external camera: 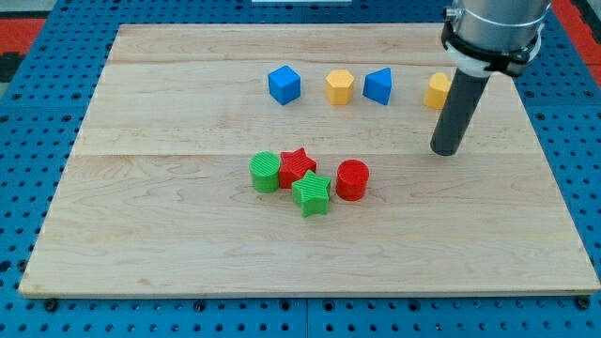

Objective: Move the yellow heart to the yellow hexagon

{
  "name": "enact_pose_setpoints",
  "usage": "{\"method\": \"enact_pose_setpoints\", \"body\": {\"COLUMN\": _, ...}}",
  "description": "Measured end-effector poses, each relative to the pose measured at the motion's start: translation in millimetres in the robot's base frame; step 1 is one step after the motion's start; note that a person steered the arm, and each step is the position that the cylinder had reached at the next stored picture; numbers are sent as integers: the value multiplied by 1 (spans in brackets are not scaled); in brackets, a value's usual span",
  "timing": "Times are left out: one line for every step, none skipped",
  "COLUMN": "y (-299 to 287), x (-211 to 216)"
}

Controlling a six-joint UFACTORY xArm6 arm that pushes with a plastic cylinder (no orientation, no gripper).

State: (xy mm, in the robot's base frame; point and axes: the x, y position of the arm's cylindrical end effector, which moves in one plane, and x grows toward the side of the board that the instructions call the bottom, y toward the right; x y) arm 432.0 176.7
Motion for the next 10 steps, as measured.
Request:
{"method": "enact_pose_setpoints", "body": {"y": 31, "x": -25}}
{"method": "enact_pose_setpoints", "body": {"y": 42, "x": -48}}
{"method": "enact_pose_setpoints", "body": {"y": 84, "x": -58}}
{"method": "enact_pose_setpoints", "body": {"y": 69, "x": -105}}
{"method": "enact_pose_setpoints", "body": {"y": -10, "x": -111}}
{"method": "enact_pose_setpoints", "body": {"y": -20, "x": -100}}
{"method": "enact_pose_setpoints", "body": {"y": 20, "x": -68}}
{"method": "enact_pose_setpoints", "body": {"y": -48, "x": -63}}
{"method": "enact_pose_setpoints", "body": {"y": -102, "x": -109}}
{"method": "enact_pose_setpoints", "body": {"y": -84, "x": -89}}
